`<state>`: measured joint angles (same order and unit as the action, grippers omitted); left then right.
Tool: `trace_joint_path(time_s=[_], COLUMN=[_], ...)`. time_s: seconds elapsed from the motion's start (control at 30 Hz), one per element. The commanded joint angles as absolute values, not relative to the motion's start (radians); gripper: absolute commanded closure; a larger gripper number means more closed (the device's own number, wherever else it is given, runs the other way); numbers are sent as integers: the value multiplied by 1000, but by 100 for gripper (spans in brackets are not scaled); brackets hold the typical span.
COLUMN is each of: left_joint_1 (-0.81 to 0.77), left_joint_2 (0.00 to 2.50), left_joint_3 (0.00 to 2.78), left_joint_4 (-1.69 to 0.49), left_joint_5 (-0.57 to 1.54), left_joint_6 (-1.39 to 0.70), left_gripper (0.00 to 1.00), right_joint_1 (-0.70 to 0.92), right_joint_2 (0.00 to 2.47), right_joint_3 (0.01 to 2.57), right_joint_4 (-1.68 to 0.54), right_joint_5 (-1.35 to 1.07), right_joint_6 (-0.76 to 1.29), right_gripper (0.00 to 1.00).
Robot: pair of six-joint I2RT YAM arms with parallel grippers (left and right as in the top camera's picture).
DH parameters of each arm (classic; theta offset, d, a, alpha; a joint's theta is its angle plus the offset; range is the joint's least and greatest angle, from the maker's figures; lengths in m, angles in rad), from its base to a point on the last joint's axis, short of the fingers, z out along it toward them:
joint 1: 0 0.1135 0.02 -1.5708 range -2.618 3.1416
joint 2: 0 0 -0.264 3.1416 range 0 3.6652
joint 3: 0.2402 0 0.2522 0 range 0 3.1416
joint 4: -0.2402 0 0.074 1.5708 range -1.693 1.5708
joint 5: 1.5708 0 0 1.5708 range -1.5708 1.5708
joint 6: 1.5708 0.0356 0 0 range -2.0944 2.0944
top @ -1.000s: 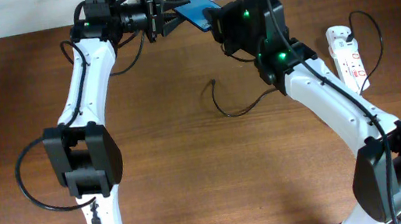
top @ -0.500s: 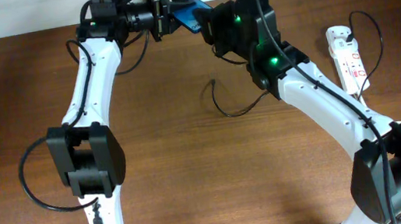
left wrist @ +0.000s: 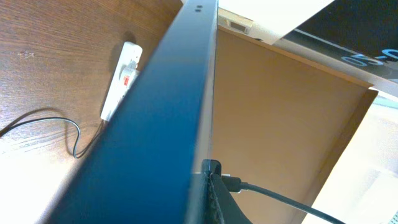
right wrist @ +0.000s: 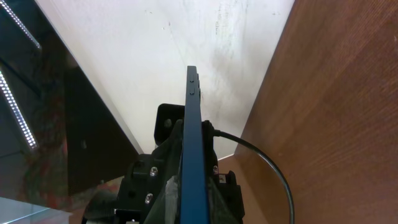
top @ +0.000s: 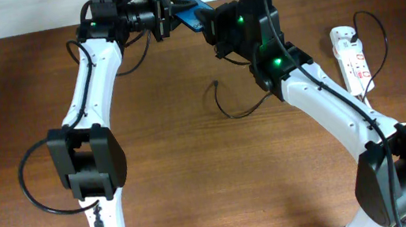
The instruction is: Plug charger to phone and switch on socket
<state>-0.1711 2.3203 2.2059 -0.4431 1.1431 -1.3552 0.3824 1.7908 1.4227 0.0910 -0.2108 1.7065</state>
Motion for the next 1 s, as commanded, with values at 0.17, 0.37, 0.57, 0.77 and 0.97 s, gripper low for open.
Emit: trace_joint_path(time_s=[0.17, 0.37, 0.57, 0.77, 0.97], left_joint_1=[-176, -176, -175, -138, -69], left_joint_2=[2284, 2284, 2284, 2284, 2284], left_joint_3=[2218, 2218, 2218, 2218, 2218], left_joint_4=[-449, -449, -449, -457, -532], left_joint_5=[1102, 1075, 1073, 1105, 1183], left_joint_6=[-1337, -1327, -1274, -1224, -971], left_gripper=[100, 100, 100, 100, 100], right_joint_1=[377, 376, 376, 334, 216], right_joint_2=[1778, 1778, 1778, 1778, 1777], right_joint_3=[1432, 1432, 1432, 1432, 1432], right_joint_4=[93, 93, 93, 41, -78], right_joint_5=[-206, -206, -205, -223, -386], right_joint_6=[1613, 1613, 1604, 1489, 1093], right_gripper=[96, 74, 42, 17, 5])
